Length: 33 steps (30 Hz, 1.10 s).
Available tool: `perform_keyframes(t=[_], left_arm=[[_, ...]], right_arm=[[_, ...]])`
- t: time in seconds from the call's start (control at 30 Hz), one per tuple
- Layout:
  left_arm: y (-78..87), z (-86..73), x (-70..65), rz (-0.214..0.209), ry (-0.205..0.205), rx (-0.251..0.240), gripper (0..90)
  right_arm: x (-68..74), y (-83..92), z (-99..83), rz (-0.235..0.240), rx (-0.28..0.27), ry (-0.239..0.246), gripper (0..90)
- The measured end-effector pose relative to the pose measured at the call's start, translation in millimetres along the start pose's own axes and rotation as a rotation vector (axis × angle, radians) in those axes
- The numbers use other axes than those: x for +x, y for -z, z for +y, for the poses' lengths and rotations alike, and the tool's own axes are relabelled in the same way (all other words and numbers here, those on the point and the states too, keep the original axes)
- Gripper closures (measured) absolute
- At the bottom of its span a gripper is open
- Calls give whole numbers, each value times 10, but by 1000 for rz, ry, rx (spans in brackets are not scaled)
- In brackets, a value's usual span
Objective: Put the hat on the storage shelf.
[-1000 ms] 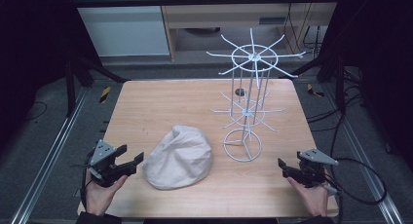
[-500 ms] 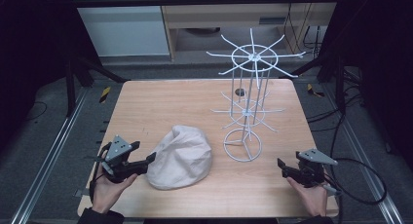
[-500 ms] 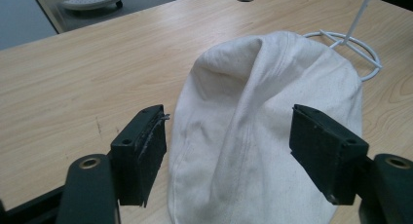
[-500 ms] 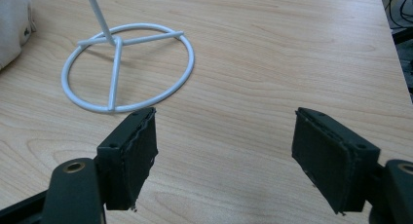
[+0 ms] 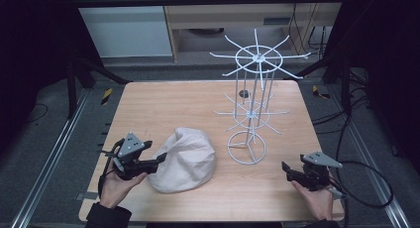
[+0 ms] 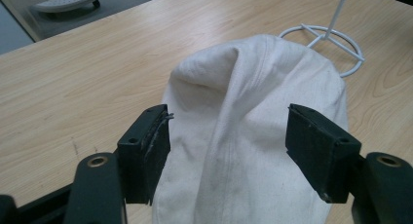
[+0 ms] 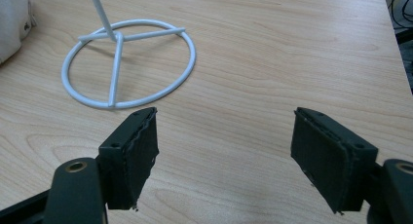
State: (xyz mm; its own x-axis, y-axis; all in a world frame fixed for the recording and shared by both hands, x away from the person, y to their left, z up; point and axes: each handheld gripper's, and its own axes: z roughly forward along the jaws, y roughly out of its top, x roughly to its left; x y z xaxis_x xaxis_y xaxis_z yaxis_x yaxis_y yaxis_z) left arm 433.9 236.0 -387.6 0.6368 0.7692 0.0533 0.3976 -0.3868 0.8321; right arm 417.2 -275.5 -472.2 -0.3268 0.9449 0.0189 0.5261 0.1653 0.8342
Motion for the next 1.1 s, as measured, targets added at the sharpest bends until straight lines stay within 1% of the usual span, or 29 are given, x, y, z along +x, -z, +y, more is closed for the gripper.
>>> perform_keyframes(t=[0.03,0.1,0.13,0.2,0.23,0.27,0.3,0.37,0.43,0.53,0.57,0.7,0.73,0.77,0.8,0.83,0.9,0.97,1.0,1.03,1.07,1.1], left_arm=[[-24,22,-10,-12,-9,5,327],[-35,32,-19,-19,-14,6,343],[-56,52,-39,-31,-23,7,352],[-93,74,-69,-38,-45,17,362],[-114,83,-83,-38,-56,25,367],[-114,83,-83,-38,-56,25,376],[-159,98,-105,-35,-74,39,382],[-207,107,-119,-34,-82,52,401],[-252,113,-120,-29,-92,70,412],[-297,112,-113,-27,-95,80,440],[-352,103,-99,-26,-95,102,447],[-440,60,-93,-21,-102,138,460],[-440,60,-93,-21,-102,138,462],[-474,33,-90,-12,-111,152,463],[-474,33,-90,-12,-111,152,466],[-497,13,-76,-2,-108,165,467],[-516,-8,-60,-3,-100,171,480],[-545,-31,-49,-6,-103,187,493],[-545,-31,-49,-6,-103,187,497],[-585,-55,-44,-2,-103,210,510],[-612,-69,-41,-5,-103,220,526],[-629,-78,-42,-5,-100,222,538]], right_arm=[[0,0,0,1,0,0,254],[-1,0,0,1,0,0,255],[-2,-1,0,2,-1,0,255],[-3,-1,-1,5,0,-1,255],[-3,-2,-1,4,0,0,255],[-3,-2,-1,4,0,0,255],[-1,-2,-2,5,0,0,255],[-7,-8,-4,1,-2,10,255],[-7,-10,-4,1,-1,11,255],[-4,-8,-4,5,2,6,256],[0,-8,-4,6,4,3,257],[-6,-9,-5,4,0,8,260],[-6,-9,-5,4,0,8,260],[-5,-8,-5,7,0,3,262],[-5,-8,-5,7,0,3,262],[0,-6,-6,8,3,1,264],[-5,-15,-10,5,-1,15,265],[-2,-20,-10,7,2,17,266],[-2,-20,-10,7,2,17,266],[6,-20,-8,13,7,13,267],[8,-21,-8,14,9,13,268],[4,-27,-10,11,6,23,268]])
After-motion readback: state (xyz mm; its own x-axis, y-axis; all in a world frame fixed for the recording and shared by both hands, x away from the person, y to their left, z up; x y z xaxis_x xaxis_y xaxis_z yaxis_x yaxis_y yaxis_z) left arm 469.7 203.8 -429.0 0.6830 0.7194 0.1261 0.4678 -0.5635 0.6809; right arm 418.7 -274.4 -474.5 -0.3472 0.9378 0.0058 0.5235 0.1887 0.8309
